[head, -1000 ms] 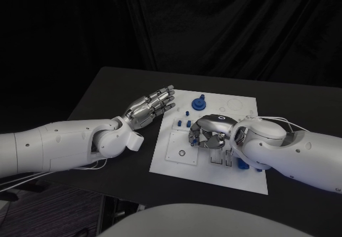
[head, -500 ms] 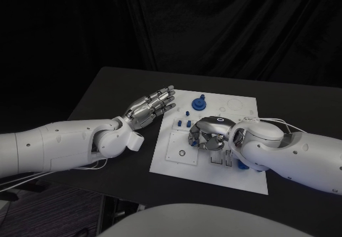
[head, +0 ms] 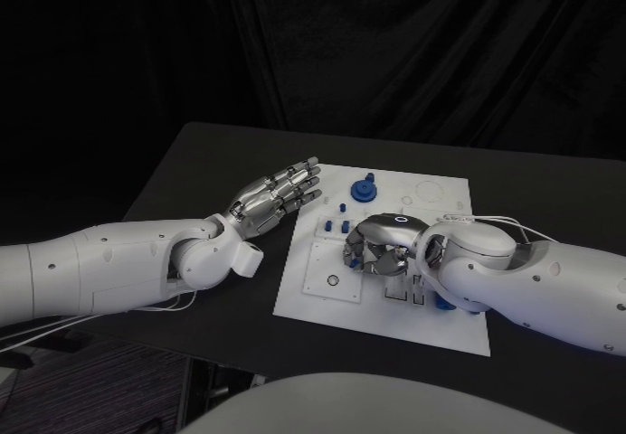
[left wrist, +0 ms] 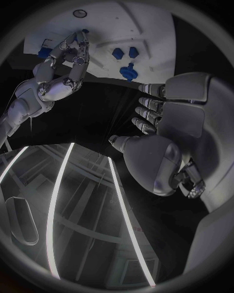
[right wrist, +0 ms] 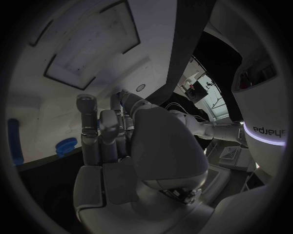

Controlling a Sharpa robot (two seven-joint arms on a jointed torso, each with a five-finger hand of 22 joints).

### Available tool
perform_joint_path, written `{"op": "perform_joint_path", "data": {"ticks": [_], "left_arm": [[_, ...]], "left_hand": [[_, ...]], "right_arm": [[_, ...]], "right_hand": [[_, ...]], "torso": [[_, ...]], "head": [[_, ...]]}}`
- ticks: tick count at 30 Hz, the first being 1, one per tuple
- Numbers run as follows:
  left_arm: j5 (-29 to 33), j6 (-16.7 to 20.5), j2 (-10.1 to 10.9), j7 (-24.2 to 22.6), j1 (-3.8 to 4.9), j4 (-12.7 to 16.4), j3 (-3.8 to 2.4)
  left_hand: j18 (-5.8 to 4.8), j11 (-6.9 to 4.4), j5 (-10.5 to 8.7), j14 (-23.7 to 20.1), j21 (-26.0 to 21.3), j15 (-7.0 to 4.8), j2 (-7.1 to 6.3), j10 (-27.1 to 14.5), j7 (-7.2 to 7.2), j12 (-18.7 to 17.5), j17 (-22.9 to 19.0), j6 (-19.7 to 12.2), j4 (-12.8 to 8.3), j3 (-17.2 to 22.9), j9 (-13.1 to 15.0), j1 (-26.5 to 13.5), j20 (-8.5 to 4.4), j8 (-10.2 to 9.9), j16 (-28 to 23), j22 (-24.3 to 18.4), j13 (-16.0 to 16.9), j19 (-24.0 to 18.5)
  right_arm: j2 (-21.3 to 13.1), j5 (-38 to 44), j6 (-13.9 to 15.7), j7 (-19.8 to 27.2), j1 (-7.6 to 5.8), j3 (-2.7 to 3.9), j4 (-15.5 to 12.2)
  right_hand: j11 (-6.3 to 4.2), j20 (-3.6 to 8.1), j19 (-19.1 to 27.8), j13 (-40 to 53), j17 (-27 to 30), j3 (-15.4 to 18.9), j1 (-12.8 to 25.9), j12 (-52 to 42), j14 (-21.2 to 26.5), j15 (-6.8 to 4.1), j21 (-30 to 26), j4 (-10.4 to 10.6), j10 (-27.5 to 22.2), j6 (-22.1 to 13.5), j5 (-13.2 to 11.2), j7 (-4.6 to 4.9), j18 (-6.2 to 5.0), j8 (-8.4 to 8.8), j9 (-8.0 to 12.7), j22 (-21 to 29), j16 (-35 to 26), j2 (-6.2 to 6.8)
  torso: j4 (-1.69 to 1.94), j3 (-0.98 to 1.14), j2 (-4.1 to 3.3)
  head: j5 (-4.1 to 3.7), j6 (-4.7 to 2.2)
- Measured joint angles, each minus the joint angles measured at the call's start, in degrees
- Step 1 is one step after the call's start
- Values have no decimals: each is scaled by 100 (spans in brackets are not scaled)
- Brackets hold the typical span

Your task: Assemble the parts on the task board

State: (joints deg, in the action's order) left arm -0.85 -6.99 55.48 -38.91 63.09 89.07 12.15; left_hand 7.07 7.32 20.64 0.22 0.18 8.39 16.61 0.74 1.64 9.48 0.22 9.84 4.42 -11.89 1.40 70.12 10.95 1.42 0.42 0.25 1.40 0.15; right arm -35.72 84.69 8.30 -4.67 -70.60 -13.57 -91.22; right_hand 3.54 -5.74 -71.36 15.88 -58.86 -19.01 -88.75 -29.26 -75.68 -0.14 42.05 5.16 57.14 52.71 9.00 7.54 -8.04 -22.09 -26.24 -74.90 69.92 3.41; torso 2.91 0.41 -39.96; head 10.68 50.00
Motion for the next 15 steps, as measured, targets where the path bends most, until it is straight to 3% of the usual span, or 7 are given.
{"op": "perform_joint_path", "data": {"ticks": [3, 5, 8, 12, 15], "left_arm": [[0, -3, -3, 0, -2, -2, 0], [0, -5, -4, 0, -4, -5, 0], [0, -9, -7, 0, -9, -7, 0], [0, -17, -10, 0, -12, -12, 0], [0, -22, -11, 0, -14, -15, 0]], "left_hand": [[0, 0, 0, 0, 0, 0, 0, 0, 0, 0, 0, 0, 0, 0, 0, 0, 0, 0, 0, 0, 0, 0], [0, 0, 0, 0, 0, 0, 18, 0, 0, 0, 0, 0, 0, 0, 0, 18, 0, 0, 0, 0, 0, 0], [0, 0, 0, 0, 0, 0, 22, 0, 0, 0, 0, 0, 0, 0, 0, 22, 0, 0, 0, 0, 0, 0], [0, 0, 0, -21, 0, 21, 22, 0, 0, 0, 0, 0, 16, 16, 0, 22, 21, 0, 0, 5, 0, 21], [0, 0, 0, -20, 0, 22, 22, 0, 2, 0, 0, 2, 16, 16, 0, 22, 21, 0, 0, 5, -1, 21]], "right_arm": [[15, 1, -26, -22, 1, 2, 5], [21, 2, -56, -42, 5, 0, 8], [25, 2, -101, -73, 8, -1, 10], [32, 2, -176, -108, 4, 26, 9], [32, 1, -208, -118, -1, 31, 2]], "right_hand": [[6, 0, 0, -12, 44, 26, 2, 37, 2, 2, -103, 25, -6, -87, -22, 28, 0, 114, 75, 0, -5, 2], [99, -37, 72, -22, 113, 77, 67, 88, 64, 64, -253, 79, -110, -285, -21, 72, 0, 285, 184, 0, -71, 64], [144, -92, 161, -18, 192, 121, 152, 105, 164, 104, -434, 158, -309, -528, -21, 131, 0, 538, 358, 0, -123, 149], [271, -183, 479, 8, 464, 243, 320, 178, 457, 240, -991, 295, -775, -898, -66, 69, -95, 881, 588, -1, -327, 317], [278, -265, 573, 60, 617, 330, 356, 169, 613, 293, -1189, 343, -959, -962, -133, 36, -101, 977, 688, -5, -403, 353]], "torso": [[-1, 0, 0], [-1, -1, 0], [-1, -2, 0], [-1, -2, 0], [-1, -2, 0]], "head": [[8, 0], [10, 0], [10, 0], [6, 0], [-2, 0]]}}
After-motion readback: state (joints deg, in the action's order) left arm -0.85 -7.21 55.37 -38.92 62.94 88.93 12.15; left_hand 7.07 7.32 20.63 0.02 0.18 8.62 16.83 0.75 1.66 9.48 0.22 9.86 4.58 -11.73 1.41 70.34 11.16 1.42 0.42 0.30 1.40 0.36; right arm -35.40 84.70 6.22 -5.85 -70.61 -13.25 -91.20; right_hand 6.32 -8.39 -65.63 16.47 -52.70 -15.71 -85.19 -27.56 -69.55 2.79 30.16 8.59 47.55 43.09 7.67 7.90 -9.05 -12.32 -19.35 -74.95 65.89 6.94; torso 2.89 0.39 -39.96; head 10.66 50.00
